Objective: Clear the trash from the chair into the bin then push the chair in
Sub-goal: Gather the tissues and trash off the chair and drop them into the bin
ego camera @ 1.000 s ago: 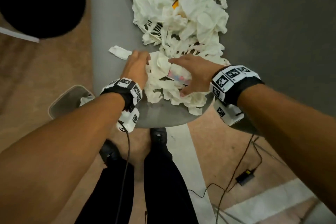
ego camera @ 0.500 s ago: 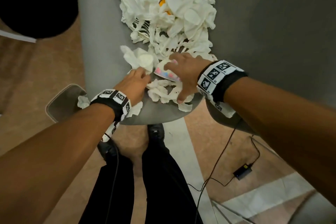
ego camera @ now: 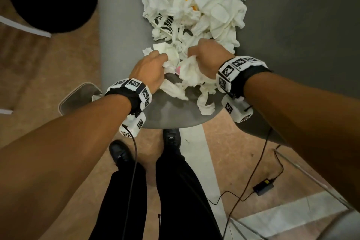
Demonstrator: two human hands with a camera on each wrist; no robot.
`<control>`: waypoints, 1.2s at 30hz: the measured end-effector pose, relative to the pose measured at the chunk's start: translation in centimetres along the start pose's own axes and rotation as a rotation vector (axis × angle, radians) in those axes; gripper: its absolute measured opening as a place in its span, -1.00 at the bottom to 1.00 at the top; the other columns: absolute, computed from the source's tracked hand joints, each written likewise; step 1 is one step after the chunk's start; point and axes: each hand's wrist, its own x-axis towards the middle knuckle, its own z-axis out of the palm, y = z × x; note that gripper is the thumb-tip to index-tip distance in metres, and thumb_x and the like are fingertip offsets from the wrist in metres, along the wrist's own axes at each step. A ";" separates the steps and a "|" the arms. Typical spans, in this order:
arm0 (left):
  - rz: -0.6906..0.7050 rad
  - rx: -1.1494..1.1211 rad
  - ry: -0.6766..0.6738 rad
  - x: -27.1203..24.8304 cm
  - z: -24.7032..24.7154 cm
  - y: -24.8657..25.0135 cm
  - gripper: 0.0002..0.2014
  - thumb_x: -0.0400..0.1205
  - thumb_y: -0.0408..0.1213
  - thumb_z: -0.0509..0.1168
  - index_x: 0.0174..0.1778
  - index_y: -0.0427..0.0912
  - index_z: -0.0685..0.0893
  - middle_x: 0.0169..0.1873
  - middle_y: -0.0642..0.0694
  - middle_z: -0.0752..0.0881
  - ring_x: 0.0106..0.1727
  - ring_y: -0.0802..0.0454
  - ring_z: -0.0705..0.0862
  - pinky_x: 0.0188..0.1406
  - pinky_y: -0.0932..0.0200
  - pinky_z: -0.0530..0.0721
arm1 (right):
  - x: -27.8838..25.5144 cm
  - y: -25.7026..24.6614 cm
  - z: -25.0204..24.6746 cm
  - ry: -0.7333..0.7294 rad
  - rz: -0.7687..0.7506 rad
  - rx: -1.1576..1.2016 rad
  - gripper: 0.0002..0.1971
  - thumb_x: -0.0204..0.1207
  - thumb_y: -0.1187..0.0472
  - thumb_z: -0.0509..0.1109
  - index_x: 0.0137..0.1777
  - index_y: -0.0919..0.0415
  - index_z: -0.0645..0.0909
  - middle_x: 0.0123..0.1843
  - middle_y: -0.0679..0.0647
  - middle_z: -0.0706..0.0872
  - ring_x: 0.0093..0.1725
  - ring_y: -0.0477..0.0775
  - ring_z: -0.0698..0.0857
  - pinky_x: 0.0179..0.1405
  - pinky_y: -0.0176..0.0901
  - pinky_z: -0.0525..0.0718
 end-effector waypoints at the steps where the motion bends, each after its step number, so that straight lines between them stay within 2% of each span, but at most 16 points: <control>1: -0.025 -0.045 0.035 0.0 -0.2 0.0 -0.88 0.59 -0.47 0.09 -0.18 -0.28 0.52 -0.21 -0.21 0.56 -0.19 -0.25 0.55 -0.17 -0.07 0.57 | 0.0 0.0 -0.3 0.056 0.028 0.067 -0.69 0.64 0.37 0.09 0.12 0.28 0.68 -0.02 0.30 0.66 0.07 0.39 0.67 -0.08 -0.09 0.45; 3: -0.111 -0.150 0.119 -0.1 -0.7 -0.1 -0.76 0.59 -0.25 0.08 -0.37 -0.28 0.44 -0.40 -0.21 0.58 -0.33 -0.28 0.56 -0.31 -0.05 0.56 | 0.0 -0.1 -0.7 0.116 0.100 0.213 -0.65 0.65 0.13 0.09 -0.26 0.30 0.53 -0.27 0.18 0.60 -0.12 0.34 0.62 -0.18 -0.11 0.40; 6: -0.229 -0.241 0.182 -0.2 -1.2 -0.5 -0.67 0.57 0.01 0.21 -0.39 -0.15 0.51 -0.47 -0.04 0.59 -0.37 -0.12 0.59 -0.36 0.15 0.43 | 0.3 -0.2 -0.1 0.179 0.144 0.260 -0.52 0.65 -0.16 0.25 -0.24 0.28 0.52 -0.26 0.15 0.61 -0.16 0.24 0.59 -0.17 -0.09 0.37; 9: -0.231 -0.232 0.117 -0.3 -1.1 -1.8 -0.86 0.56 -0.34 0.26 -0.31 -0.29 0.57 -0.18 -0.21 0.60 -0.09 -0.23 0.65 -0.21 0.18 0.46 | 0.8 -0.9 0.5 0.199 0.144 0.212 -0.66 0.71 -0.02 0.24 0.11 0.31 0.57 0.00 0.29 0.69 0.09 0.35 0.66 -0.07 -0.11 0.42; 12: -0.284 -0.218 0.099 -0.6 -1.2 -3.1 -0.88 0.58 -0.46 0.19 -0.03 -0.36 0.60 0.14 -0.27 0.48 -0.01 -0.24 0.61 0.02 0.11 0.56 | 1.2 -2.1 0.8 0.165 0.188 0.378 -0.53 0.68 0.24 0.24 0.58 0.15 0.33 0.26 0.28 0.70 0.23 0.32 0.67 0.15 -0.03 0.62; 15: -0.362 -0.234 0.136 -1.1 -1.8 -3.5 -0.78 0.68 -0.34 0.15 0.21 -0.32 0.48 0.15 -0.33 0.59 0.05 -0.31 0.63 0.00 0.03 0.53 | 1.7 -3.3 0.8 0.188 0.207 0.458 -0.73 0.62 0.29 0.19 0.21 0.16 0.66 0.07 0.16 0.76 0.11 0.29 0.72 0.05 -0.02 0.68; 18: -0.393 -0.251 0.153 -1.5 -2.5 -3.9 -0.74 0.67 -0.26 0.09 0.26 -0.22 0.45 -0.06 -0.33 0.68 -0.14 -0.36 0.63 -0.17 -0.07 0.60 | 1.8 -4.8 0.4 0.216 0.277 0.486 -0.64 0.68 0.06 0.14 -0.20 0.31 0.55 -0.17 0.15 0.63 -0.10 0.25 0.61 -0.16 -0.08 0.46; 20: -0.387 -0.215 0.176 -1.7 -2.8 -4.1 -0.74 0.59 -0.15 0.04 -0.09 -0.15 0.60 -0.28 -0.31 0.68 -0.20 -0.40 0.62 -0.20 -0.09 0.64 | 1.9 -5.6 0.5 0.239 0.287 0.487 -0.45 0.69 -0.17 0.07 -0.42 0.21 0.39 -0.36 0.12 0.55 -0.28 0.18 0.53 -0.33 -0.06 0.35; 22: -0.431 -0.236 0.190 -1.8 -3.0 -4.2 -0.65 0.47 0.03 0.06 -0.48 -0.16 0.44 -0.54 -0.17 0.53 -0.36 -0.34 0.55 -0.34 -0.04 0.62 | 2.2 -6.4 0.5 0.251 0.289 0.497 -0.32 0.69 -0.33 -0.04 -0.50 0.18 0.31 -0.42 0.11 0.53 -0.36 0.13 0.51 -0.37 -0.06 0.33; 23: -0.445 -0.253 0.192 -1.9 -3.1 -4.3 -0.61 0.43 0.11 0.13 -0.50 -0.15 0.44 -0.57 -0.09 0.52 -0.41 -0.28 0.55 -0.37 0.00 0.64 | 2.5 -6.7 0.6 0.241 0.285 0.484 -0.31 0.71 -0.30 -0.08 -0.47 0.20 0.36 -0.38 0.12 0.56 -0.32 0.15 0.55 -0.30 -0.05 0.38; 25: -0.419 -0.267 0.129 -2.1 -3.2 -4.6 -0.66 0.36 0.14 0.35 -0.35 -0.08 0.54 -0.35 -0.03 0.64 -0.32 -0.11 0.61 -0.28 0.09 0.64 | 3.4 -7.1 0.9 0.217 0.257 0.414 -0.44 0.78 -0.09 -0.04 -0.25 0.29 0.54 -0.22 0.16 0.60 -0.14 0.25 0.62 -0.13 -0.06 0.45; 27: -0.377 -0.255 0.048 -2.5 -3.0 -5.1 -0.73 0.41 -0.13 0.46 -0.20 -0.13 0.50 -0.03 -0.07 0.53 -0.22 -0.07 0.56 -0.14 0.09 0.61 | 4.3 -7.4 1.3 0.248 0.288 0.483 -0.71 0.72 0.10 0.10 0.10 0.20 0.62 -0.19 0.08 0.60 -0.17 0.17 0.63 -0.16 -0.14 0.44; 29: -0.377 -0.293 0.063 -2.8 -2.8 -5.9 -0.86 0.52 -0.45 0.30 -0.14 -0.13 0.51 0.09 -0.18 0.46 -0.18 -0.12 0.58 -0.07 0.07 0.67 | 5.0 -8.0 1.7 0.246 0.332 0.652 -0.71 0.67 0.20 0.12 0.23 0.07 0.64 -0.30 -0.02 0.57 -0.34 0.06 0.62 -0.36 -0.22 0.49; 32: -0.464 -0.369 0.140 -3.4 -2.8 -7.0 -0.85 0.63 -0.41 0.20 0.09 -0.26 0.54 0.11 -0.25 0.66 0.01 -0.27 0.69 0.02 -0.03 0.68 | 5.6 -9.5 1.7 0.182 0.437 0.876 -0.64 0.70 0.25 0.07 0.09 0.16 0.75 -0.43 0.07 0.60 -0.53 0.11 0.64 -0.77 -0.38 0.39; 34: -0.511 -0.422 0.159 -4.1 -2.7 -7.6 -0.78 0.66 -0.35 0.19 0.22 -0.28 0.45 0.09 -0.27 0.71 0.05 -0.31 0.69 0.05 -0.10 0.66 | 5.9 -10.6 1.7 0.208 0.475 0.925 -0.64 0.69 0.21 0.10 0.09 0.28 0.75 -0.34 0.18 0.70 -0.44 0.21 0.69 -0.63 -0.29 0.53; 36: -0.524 -0.485 0.170 -4.7 -2.6 -8.3 -0.73 0.66 -0.30 0.16 0.26 -0.25 0.45 0.09 -0.25 0.72 0.04 -0.31 0.70 0.05 -0.10 0.67 | 6.7 -11.6 1.8 0.195 0.492 0.904 -0.65 0.64 0.17 0.18 0.16 0.41 0.69 -0.08 0.32 0.76 -0.10 0.32 0.76 -0.23 -0.04 0.67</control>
